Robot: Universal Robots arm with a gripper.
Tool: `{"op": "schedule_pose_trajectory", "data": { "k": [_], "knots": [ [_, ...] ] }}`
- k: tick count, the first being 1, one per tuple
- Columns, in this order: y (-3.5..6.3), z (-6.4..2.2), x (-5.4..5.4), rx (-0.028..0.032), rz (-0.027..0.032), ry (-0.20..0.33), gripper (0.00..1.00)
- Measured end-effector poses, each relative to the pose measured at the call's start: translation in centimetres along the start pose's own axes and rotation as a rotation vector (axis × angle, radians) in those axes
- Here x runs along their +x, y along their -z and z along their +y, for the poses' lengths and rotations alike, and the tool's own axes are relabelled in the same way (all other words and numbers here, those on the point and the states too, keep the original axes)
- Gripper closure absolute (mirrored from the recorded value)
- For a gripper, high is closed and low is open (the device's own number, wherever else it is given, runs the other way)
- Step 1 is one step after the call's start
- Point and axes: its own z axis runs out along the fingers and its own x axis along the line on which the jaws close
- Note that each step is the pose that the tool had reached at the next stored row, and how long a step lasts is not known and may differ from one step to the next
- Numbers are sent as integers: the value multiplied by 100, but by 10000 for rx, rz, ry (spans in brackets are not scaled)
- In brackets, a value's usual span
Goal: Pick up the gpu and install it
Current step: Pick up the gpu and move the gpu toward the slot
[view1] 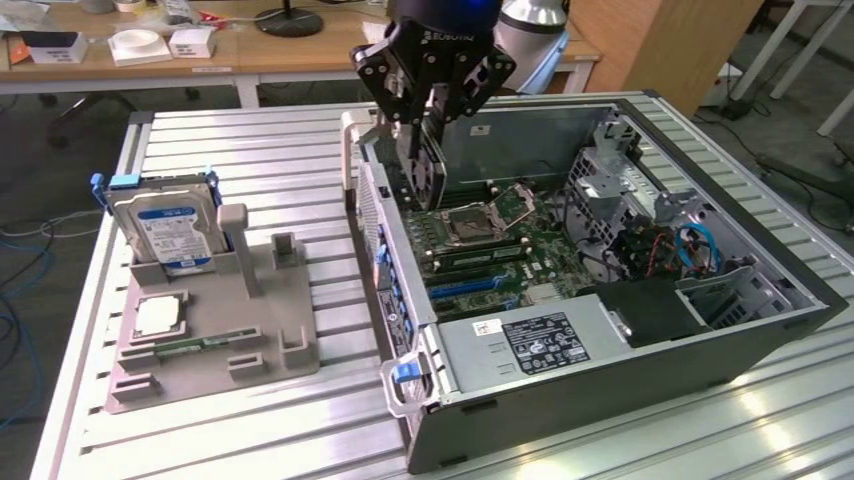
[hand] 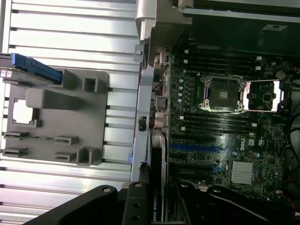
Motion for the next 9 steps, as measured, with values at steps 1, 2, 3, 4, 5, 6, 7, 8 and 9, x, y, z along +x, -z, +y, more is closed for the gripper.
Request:
{"op": "schedule_pose_trajectory", "data": {
  "k": [1,2,3,4,5,6,7,8,9],
  "knots": [
    [1,-1,-12,0,0,0,74],
    [1,-1,-24,1,1,0,74],
    [1,-2,-37,0,0,0,74],
    [2,-3,-49,0,0,0,74],
    [2,-4,-61,0,0,0,74],
    [3,-4,-73,0,0,0,74],
    [3,-5,-86,0,0,1,74],
    [4,-6,-99,0,0,1,74],
    [4,-7,-113,0,0,0,74]
  ]
}}
